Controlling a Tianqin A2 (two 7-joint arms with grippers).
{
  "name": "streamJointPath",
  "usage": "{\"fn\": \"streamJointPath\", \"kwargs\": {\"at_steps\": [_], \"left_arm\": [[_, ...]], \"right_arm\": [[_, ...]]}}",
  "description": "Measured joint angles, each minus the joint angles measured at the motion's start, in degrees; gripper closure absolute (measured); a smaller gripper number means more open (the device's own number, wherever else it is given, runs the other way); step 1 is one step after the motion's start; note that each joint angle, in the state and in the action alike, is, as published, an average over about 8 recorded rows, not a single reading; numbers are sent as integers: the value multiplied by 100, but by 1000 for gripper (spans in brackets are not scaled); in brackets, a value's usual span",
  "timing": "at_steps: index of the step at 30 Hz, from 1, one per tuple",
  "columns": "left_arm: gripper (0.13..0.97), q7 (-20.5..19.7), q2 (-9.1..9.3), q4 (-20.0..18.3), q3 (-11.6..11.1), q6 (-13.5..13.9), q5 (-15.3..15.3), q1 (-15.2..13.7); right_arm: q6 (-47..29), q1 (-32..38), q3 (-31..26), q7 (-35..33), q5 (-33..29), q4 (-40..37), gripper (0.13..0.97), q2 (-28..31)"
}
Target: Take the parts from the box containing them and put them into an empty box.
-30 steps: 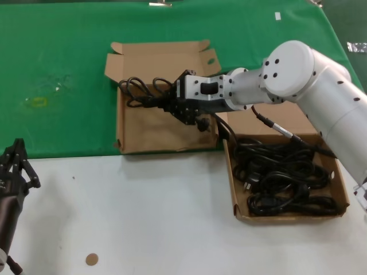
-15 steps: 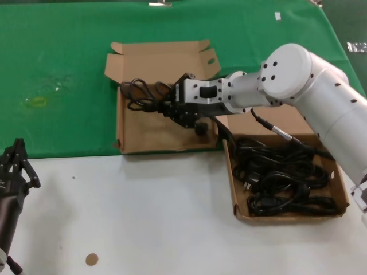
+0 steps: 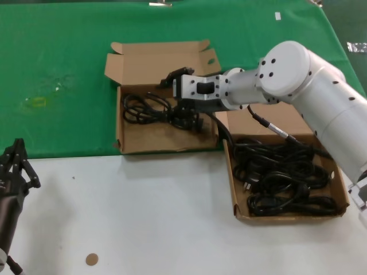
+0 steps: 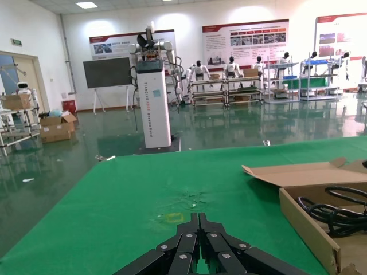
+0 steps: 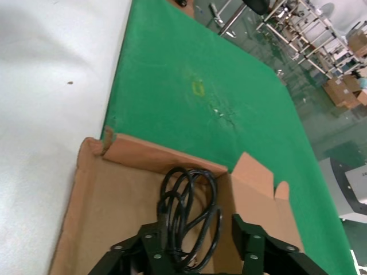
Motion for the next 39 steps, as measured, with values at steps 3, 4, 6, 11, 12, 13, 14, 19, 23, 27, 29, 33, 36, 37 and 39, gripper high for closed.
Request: {"fn": "streamJointPath", "kwargs": {"at_steps": [3, 4, 6, 11, 12, 13, 14, 19, 23, 27, 29, 33, 36, 37, 39], "left_arm": [[945, 0, 0, 0, 0, 0, 0, 0], [945, 0, 0, 0, 0, 0, 0, 0], [945, 0, 0, 0, 0, 0, 0, 0], [945, 0, 0, 0, 0, 0, 0, 0], [945, 0, 0, 0, 0, 0, 0, 0], [945, 0, 0, 0, 0, 0, 0, 0], [945, 0, 0, 0, 0, 0, 0, 0], [932, 0, 0, 0, 0, 0, 0, 0], [919, 0, 0, 0, 0, 0, 0, 0], [882, 0, 0, 0, 0, 0, 0, 0], [858, 0, 0, 0, 0, 0, 0, 0], [821, 0, 0, 0, 0, 0, 0, 0], [821, 0, 0, 0, 0, 0, 0, 0], [800, 0, 0, 0, 0, 0, -1, 0], [757, 0, 0, 0, 0, 0, -1, 0]], "right_arm": [[-4, -5, 16, 60, 2, 90, 698, 37], [-7, -11, 21, 90, 1, 136, 677, 55], [-13, -27, 32, 149, -3, 230, 634, 93], [-21, -58, 49, 242, -10, 387, 591, 151], [-21, -60, 50, 247, -10, 395, 591, 154], [-21, -61, 51, 249, -10, 400, 564, 156], [-21, -62, 51, 250, -10, 402, 537, 157], [45, -164, 102, 268, 39, 481, 402, 168], [191, -382, 212, 303, 149, 649, 337, 189], [390, -676, 361, 351, 299, 876, 261, 217], [498, -837, 442, 377, 381, 1000, 223, 233], [723, -1172, 611, 431, 550, 1257, 193, 265], [891, -1424, 739, 471, 675, 1451, 163, 290], [946, -1508, 781, 485, 717, 1515, 153, 298], [1060, -1678, 866, 512, 803, 1646, 142, 314]]}}
